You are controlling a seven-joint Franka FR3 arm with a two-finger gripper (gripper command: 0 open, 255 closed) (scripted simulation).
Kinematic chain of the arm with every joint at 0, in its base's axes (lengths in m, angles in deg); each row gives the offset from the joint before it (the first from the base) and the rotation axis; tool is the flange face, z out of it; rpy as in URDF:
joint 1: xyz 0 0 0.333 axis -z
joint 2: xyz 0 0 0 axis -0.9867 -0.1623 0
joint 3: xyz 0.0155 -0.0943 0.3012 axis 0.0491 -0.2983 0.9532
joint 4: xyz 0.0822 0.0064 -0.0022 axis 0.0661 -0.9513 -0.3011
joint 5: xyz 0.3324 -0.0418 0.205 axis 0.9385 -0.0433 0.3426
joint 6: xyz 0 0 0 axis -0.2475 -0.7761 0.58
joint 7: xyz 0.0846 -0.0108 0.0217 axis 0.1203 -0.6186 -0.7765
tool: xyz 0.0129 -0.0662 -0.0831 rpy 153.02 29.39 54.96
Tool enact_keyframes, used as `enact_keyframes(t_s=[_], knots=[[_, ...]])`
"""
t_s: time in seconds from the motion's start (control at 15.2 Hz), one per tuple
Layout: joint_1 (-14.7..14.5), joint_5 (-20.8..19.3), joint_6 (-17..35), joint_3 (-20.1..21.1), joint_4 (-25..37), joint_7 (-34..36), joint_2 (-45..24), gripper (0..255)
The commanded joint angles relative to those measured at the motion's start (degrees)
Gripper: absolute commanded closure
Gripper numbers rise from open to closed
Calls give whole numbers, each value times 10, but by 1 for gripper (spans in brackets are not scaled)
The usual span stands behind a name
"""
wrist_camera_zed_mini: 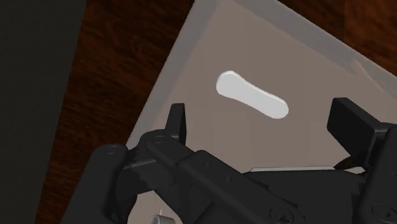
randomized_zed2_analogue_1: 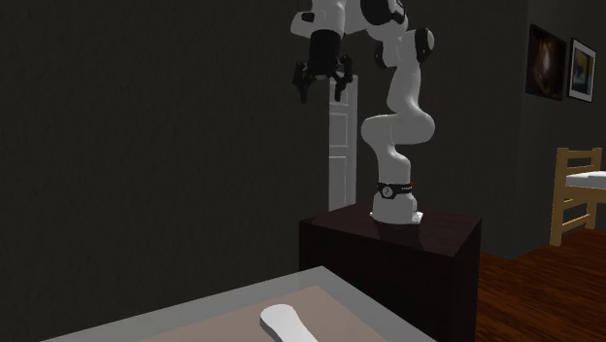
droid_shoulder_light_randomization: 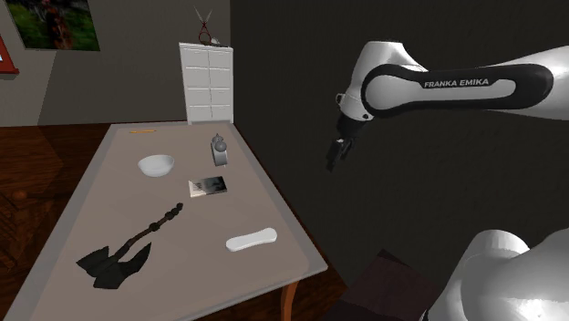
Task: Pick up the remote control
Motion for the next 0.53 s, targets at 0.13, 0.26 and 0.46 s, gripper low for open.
enact_keyframes(t_s=[0.13,0.26,0.46], knots=[[-18,2,70,-19,1,-63,-77,0],[-27,6,100,-26,6,-94,-116,0],[-41,15,142,-34,18,-140,-177,0]])
